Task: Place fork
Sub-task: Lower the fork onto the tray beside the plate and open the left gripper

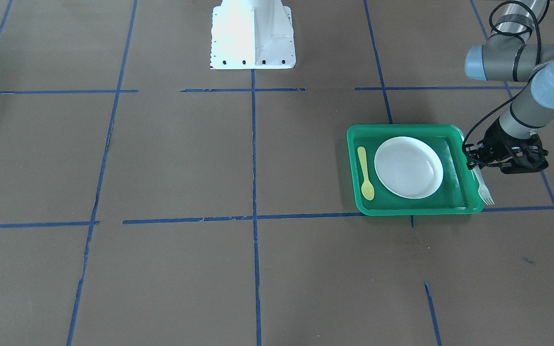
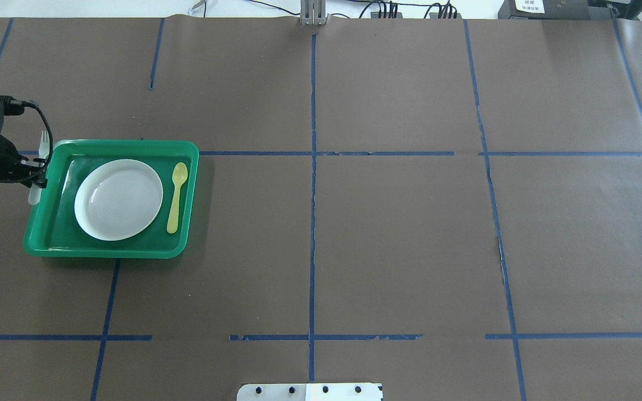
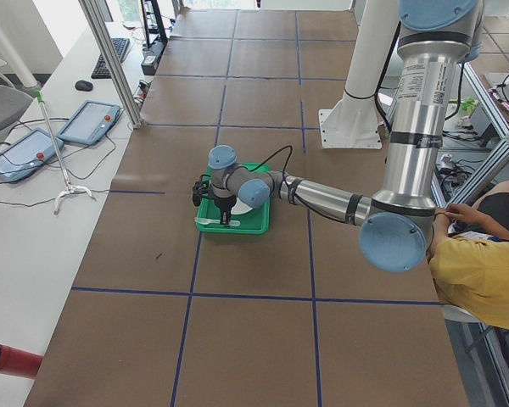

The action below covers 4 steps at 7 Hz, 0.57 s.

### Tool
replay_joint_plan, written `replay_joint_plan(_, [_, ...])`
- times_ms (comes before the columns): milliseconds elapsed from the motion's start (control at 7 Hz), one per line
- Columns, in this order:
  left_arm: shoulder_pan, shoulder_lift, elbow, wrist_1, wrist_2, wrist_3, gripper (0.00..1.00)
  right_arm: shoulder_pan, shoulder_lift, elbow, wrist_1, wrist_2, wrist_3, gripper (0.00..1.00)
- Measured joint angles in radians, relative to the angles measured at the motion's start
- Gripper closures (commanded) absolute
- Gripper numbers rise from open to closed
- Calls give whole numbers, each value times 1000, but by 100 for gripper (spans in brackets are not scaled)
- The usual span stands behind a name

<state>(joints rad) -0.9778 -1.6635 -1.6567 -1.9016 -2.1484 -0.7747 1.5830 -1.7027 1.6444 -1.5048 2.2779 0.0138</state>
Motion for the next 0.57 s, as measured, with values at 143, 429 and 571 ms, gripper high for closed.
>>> replay_joint_plan(143, [16,0,3,-3,-39,-11,100,0,0,0,0,0,0,0])
replay_joint_plan(429, [56,-1,5,-4,-73,-28,100,0,0,0,0,0,0,0])
replay_joint_plan(571, [66,1,8,-4,-76,-30,100,0,0,0,1,0,0,0])
